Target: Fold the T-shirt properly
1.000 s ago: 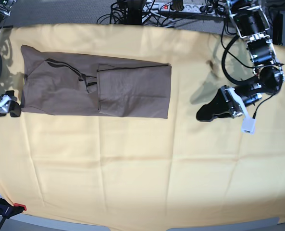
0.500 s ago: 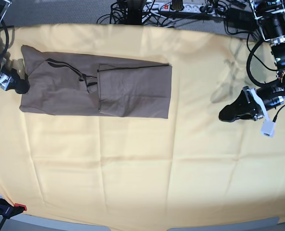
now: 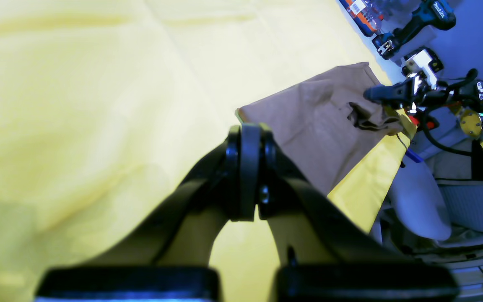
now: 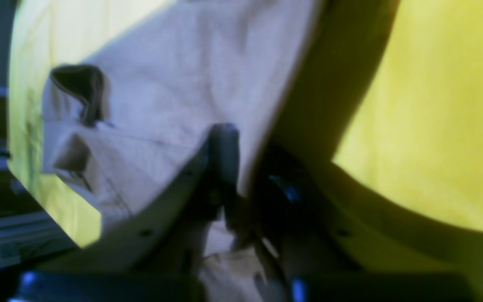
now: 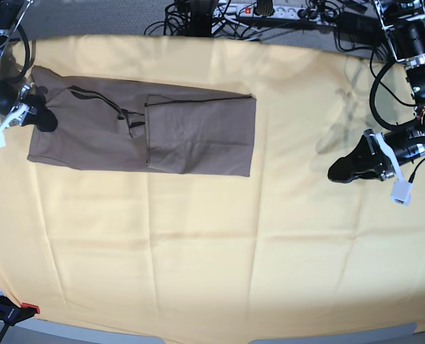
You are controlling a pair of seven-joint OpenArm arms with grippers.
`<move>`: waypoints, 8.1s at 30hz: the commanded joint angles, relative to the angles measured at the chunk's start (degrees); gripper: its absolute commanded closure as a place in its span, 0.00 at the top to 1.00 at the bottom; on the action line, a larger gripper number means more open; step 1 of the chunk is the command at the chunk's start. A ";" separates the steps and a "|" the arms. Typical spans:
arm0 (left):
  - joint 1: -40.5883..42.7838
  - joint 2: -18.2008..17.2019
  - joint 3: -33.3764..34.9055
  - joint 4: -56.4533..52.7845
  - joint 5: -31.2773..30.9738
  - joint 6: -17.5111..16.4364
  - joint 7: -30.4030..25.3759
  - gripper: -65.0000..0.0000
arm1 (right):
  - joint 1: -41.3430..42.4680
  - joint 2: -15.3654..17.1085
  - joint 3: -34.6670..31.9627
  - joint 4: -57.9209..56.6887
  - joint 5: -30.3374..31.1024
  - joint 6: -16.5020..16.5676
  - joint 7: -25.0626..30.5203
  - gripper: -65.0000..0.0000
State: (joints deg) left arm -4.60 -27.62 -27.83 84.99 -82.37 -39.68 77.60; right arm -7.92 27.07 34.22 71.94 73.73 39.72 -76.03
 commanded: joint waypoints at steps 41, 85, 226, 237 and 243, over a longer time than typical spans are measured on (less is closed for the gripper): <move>-0.83 -1.27 -0.42 0.87 -1.92 -0.32 -0.85 0.00 | 6.49 -8.22 -1.88 37.77 11.27 0.28 -3.97 0.00; -0.50 -0.81 -0.37 0.87 -0.74 -0.32 -1.09 0.00 | 0.20 -10.86 -17.07 43.98 -18.51 0.28 11.47 0.66; -26.73 15.89 60.54 -17.00 68.94 4.79 -46.86 0.00 | 14.27 7.89 -41.57 11.02 -6.16 0.28 8.28 0.00; -29.88 14.86 60.26 -13.25 60.46 4.13 -36.04 0.00 | 12.55 7.85 -27.52 12.61 -6.40 0.28 8.07 0.00; -29.62 12.90 55.39 -9.27 47.21 3.93 -28.15 0.00 | 9.40 7.23 -25.00 12.59 -6.43 0.28 9.55 0.00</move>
State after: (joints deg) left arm -32.40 -14.61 27.97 74.67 -34.54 -35.59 50.87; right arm 0.45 33.26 8.73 83.64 66.04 39.88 -67.75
